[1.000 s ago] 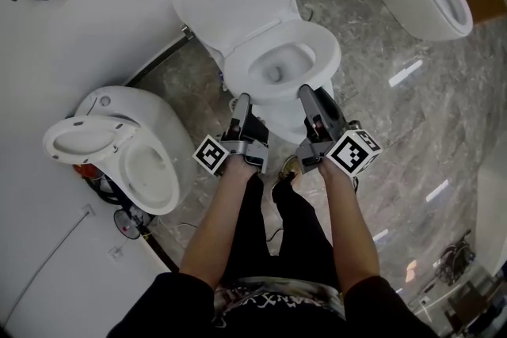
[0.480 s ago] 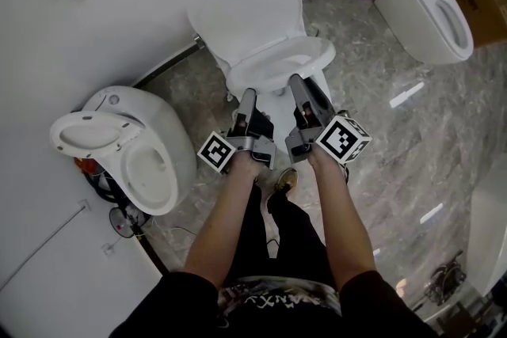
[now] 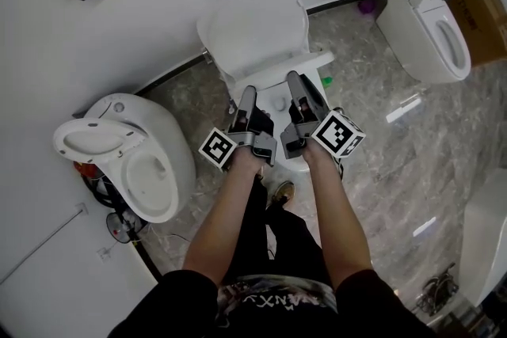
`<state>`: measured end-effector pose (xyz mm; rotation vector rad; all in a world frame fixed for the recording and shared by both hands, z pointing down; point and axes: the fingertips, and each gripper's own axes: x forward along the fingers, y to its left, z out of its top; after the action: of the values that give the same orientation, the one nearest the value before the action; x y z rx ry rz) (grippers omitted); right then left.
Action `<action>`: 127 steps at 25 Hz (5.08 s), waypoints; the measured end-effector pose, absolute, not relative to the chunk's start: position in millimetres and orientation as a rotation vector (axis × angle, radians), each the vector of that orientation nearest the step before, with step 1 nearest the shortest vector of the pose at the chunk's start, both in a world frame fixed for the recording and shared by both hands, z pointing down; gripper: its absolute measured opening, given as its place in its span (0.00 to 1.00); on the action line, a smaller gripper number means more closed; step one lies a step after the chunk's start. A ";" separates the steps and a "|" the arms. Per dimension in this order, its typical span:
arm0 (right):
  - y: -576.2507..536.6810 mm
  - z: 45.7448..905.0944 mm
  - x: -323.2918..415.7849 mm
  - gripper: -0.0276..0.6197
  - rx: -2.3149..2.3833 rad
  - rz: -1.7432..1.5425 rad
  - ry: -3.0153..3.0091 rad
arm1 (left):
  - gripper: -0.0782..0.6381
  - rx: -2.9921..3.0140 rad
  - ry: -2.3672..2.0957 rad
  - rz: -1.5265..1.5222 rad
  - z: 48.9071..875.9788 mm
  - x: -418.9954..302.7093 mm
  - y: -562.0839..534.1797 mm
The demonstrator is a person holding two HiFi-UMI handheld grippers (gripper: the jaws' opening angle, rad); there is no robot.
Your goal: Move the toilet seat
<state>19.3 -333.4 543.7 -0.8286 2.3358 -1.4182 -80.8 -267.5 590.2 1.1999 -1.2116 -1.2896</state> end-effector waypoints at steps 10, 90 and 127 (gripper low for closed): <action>-376.7 525.4 -20.3 0.24 -0.807 -1.354 2.313 | 0.36 1.247 -1.192 -1.289 578.6 -114.6 -304.2; -407.9 361.8 -134.4 0.05 -0.653 -0.558 3.040 | 0.16 2.246 -1.592 -0.380 370.3 -188.0 -373.8; -284.5 205.7 -82.3 0.05 -0.568 0.146 3.134 | 0.16 2.690 -1.622 0.103 210.4 -124.2 -269.0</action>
<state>-82.3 -284.5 205.7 -0.5684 3.1340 0.1464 -124.2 -269.0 210.4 2.6903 -1.6225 0.1027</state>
